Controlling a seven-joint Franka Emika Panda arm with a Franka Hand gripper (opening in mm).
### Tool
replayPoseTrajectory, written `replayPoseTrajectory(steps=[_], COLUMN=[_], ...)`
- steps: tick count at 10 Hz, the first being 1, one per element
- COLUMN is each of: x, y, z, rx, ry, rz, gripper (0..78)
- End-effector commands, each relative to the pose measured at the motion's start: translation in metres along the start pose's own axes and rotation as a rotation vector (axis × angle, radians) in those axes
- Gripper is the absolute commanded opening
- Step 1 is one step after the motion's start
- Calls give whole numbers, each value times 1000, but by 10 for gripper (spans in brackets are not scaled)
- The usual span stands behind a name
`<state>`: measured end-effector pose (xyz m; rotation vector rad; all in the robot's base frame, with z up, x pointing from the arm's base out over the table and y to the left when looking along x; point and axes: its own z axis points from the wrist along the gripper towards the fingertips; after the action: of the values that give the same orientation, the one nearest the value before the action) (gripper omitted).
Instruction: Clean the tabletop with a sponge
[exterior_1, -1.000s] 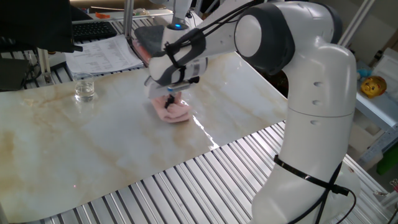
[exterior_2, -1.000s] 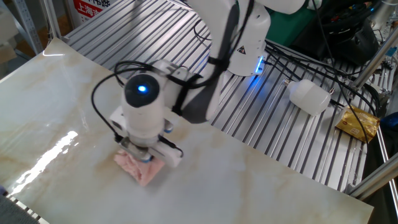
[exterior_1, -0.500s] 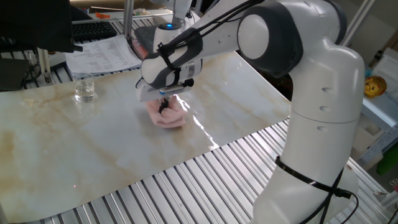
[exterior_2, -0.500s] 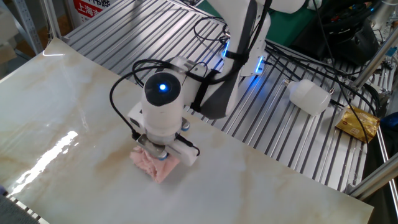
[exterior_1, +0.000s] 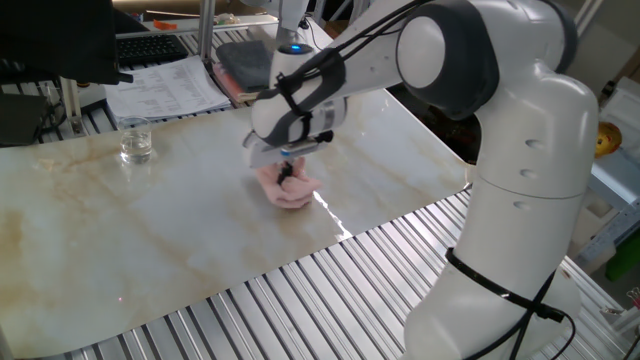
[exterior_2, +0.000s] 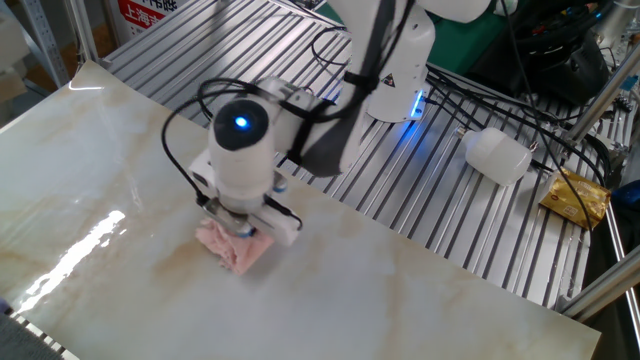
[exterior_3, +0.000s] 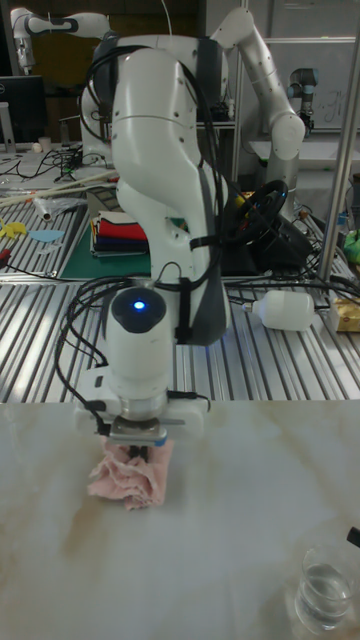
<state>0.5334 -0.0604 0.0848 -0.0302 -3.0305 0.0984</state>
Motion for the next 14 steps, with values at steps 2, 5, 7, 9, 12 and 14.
replayPoseTrajectory(steps=[2, 5, 7, 9, 12, 14], x=[9, 2, -6, -13, -17, -20], y=[-37, -57, -75, -89, -107, -117], z=[11, 8, 2, 2, -4, -7], rx=[28, 57, 70, 69, 90, 94], ry=[-4, -12, -13, -20, -29, -28], rz=[-33, -60, -86, -95, -118, -132], gripper=[11, 11, 11, 11, 11, 11])
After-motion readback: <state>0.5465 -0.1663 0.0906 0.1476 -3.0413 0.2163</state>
